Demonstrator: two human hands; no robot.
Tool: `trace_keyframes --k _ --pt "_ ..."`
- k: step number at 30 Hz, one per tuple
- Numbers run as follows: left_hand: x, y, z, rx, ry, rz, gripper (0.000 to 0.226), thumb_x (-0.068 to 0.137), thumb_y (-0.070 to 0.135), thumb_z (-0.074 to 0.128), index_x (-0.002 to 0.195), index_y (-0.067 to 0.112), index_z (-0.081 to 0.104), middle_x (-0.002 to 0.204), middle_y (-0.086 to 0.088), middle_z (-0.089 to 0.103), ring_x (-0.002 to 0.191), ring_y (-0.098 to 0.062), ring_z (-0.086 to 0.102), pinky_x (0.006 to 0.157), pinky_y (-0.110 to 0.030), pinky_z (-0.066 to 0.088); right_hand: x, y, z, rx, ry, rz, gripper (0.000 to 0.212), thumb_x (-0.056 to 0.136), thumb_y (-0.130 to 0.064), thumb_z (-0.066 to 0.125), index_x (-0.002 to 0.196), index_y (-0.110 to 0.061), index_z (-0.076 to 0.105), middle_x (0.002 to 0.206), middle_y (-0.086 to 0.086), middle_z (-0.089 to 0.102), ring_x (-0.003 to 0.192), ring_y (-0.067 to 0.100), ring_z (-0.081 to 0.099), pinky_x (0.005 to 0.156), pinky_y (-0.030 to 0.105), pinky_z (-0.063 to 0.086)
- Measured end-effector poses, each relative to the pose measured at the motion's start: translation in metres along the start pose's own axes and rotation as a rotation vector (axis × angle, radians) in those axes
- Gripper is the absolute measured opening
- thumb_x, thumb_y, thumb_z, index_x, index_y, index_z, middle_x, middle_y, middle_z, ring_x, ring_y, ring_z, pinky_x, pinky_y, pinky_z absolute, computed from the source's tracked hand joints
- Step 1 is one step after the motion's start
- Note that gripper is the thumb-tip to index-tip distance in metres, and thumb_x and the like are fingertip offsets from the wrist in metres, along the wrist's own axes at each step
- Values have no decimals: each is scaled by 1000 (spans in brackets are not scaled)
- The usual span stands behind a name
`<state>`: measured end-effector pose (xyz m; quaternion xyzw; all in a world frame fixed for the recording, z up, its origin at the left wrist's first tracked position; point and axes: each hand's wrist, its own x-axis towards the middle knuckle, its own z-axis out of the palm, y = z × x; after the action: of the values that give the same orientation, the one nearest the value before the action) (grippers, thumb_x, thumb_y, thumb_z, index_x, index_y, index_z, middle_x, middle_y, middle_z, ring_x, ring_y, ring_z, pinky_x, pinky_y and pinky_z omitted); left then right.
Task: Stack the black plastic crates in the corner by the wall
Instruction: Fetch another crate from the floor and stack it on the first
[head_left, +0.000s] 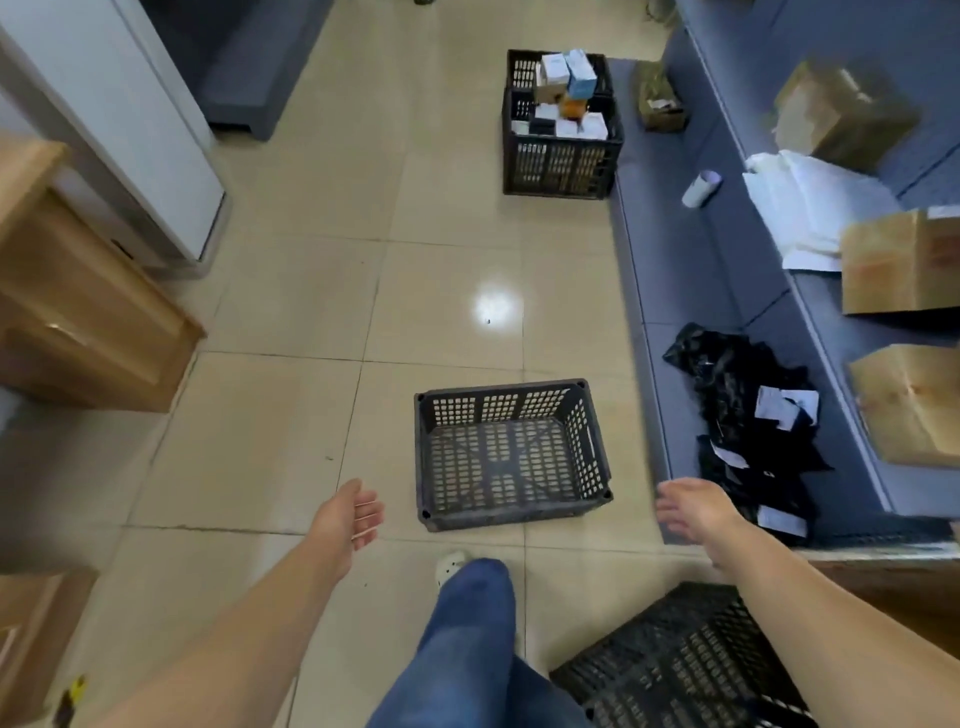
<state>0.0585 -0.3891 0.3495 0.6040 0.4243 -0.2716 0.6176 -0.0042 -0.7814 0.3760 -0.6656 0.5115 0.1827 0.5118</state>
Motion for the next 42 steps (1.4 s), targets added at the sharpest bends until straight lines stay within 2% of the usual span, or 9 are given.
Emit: trace_keyframes --k 1,2,3,6,13,30,35,40,42 --pt "8 9 1 0 3 -7 34 99 32 38 84 8 56 80 -7 60 71 -19 55 70 -32 42 11 -6 4 6 4 29 35 96 -3 40 128 8 35 64 26 56 42 13 40 53 24 45" --pt "16 17 4 -1 2 -12 33 99 32 38 85 8 56 80 -7 60 72 -19 56 70 -32 43 21 -13 8 9 8 51 24 95 -3 41 111 4 56 67 28 58 46 14 41 58 28 49" --pt "25 25 7 -3 3 -12 33 99 32 38 85 8 57 81 -8 60 72 -19 56 70 -32 43 29 -21 13 -1 10 66 13 94 -4 42 84 -5 50 67 22 57 49 15 42 57 28 47" --pt "53 44 18 -8 19 -30 33 99 30 39 84 7 56 80 -8 60 72 -20 56 73 -33 43 61 -32 25 -53 -23 109 26 94 -6 42 70 -14 45 59 3 41 39 10 40 34 17 31" --pt "120 57 55 -7 18 -122 32 99 32 41 90 7 58 87 -9 61 81 -23 57 92 -40 41 128 -50 53 -83 -37 95 12 93 -6 48 82 -8 53 65 7 49 52 16 43 46 24 29" --pt "334 3 134 -23 28 -56 38 100 34 35 116 8 58 118 -15 58 112 -27 52 99 -40 39 385 -24 106 -190 -24 84 11 94 -8 48 89 -7 58 73 7 54 67 20 49 58 29 37" --pt "399 -20 141 2 97 -65 46 99 41 31 125 12 55 134 -12 52 129 -25 44 109 -42 31 451 -1 131 -195 41 78 21 94 -18 50 111 -9 58 102 9 57 94 25 50 84 39 42" --pt "433 -35 146 11 157 -67 50 99 44 30 134 14 49 142 -9 48 133 -24 41 112 -43 27 477 1 151 -126 78 90 35 98 -23 41 124 -2 51 109 11 54 97 28 51 81 29 36" --pt "439 -38 148 -30 134 -88 54 98 49 27 135 15 47 139 -11 50 131 -26 44 113 -46 27 479 -2 156 -17 62 147 39 98 -30 35 119 -1 52 98 15 60 80 26 56 67 30 42"
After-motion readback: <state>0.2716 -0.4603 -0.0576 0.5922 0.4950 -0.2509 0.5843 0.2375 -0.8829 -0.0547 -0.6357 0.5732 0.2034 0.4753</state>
